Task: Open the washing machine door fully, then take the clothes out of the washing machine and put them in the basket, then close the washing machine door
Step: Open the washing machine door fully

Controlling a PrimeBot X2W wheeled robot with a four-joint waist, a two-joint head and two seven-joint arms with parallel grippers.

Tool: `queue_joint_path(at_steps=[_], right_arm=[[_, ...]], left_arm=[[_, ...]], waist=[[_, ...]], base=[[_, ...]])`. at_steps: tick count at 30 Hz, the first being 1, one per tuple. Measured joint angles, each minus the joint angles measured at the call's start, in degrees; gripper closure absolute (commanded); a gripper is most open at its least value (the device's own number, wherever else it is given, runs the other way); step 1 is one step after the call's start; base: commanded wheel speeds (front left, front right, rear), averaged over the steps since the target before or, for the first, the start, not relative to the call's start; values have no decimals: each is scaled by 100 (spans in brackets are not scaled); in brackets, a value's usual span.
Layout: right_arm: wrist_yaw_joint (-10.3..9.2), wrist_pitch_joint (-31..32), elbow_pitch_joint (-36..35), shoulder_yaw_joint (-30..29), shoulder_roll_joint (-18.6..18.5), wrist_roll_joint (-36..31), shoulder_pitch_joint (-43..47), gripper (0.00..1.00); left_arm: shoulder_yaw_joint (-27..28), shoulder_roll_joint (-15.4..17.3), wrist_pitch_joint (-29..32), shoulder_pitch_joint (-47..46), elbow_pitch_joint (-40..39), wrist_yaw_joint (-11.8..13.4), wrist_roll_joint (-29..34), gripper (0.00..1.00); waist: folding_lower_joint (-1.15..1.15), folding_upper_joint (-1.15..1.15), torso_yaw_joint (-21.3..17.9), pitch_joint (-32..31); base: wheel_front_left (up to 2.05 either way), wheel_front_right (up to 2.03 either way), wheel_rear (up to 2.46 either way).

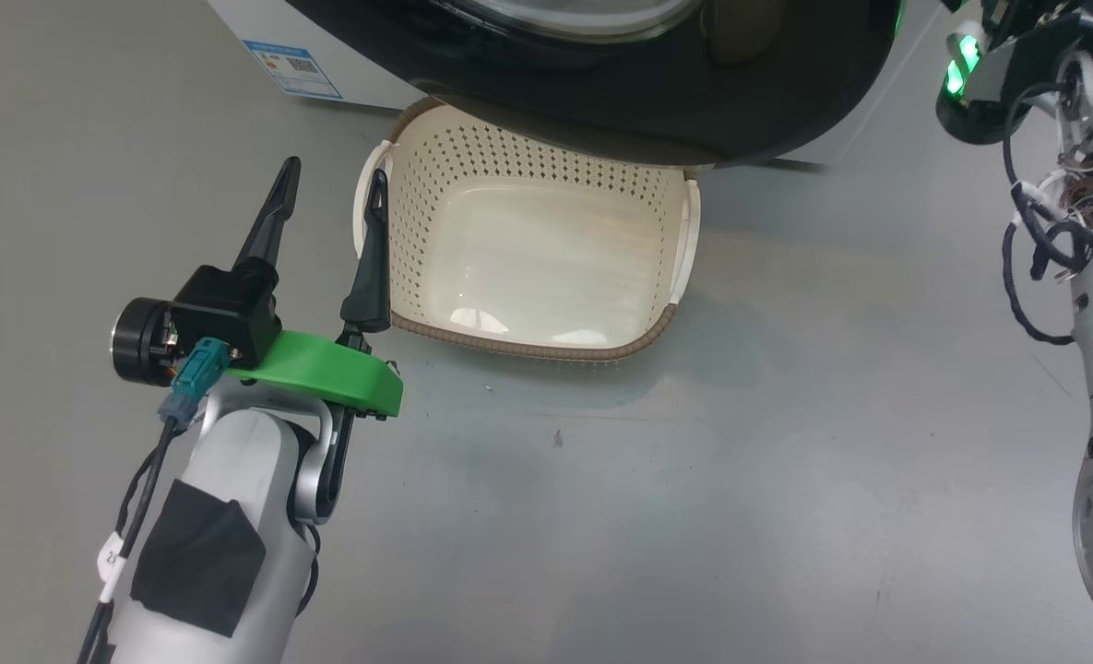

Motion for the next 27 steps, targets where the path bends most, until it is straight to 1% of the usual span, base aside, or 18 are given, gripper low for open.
queue_joint_path(at_steps=[5,10,16,27], right_arm=[[7,189,-13,79,122,110,268,100],[46,381,-94,170,192,182,530,100],[49,626,-241,287,268,272,854,100],[51,991,-777,502,383,450,1399,100]], left_arm=[[48,-4,0,40,33,0,21,0],[75,-7,0,135,88,0,31,0],[76,-8,0,241,190,-15,32,0],[76,-8,0,517,400,-24,32,0]], waist=[[0,0,-23,-131],[0,0,-43,-279],[-1,0,-40,-477],[-1,0,50,-810]], base=[[0,0,0],[0,0,0],[0,0,0],[0,0,0]])
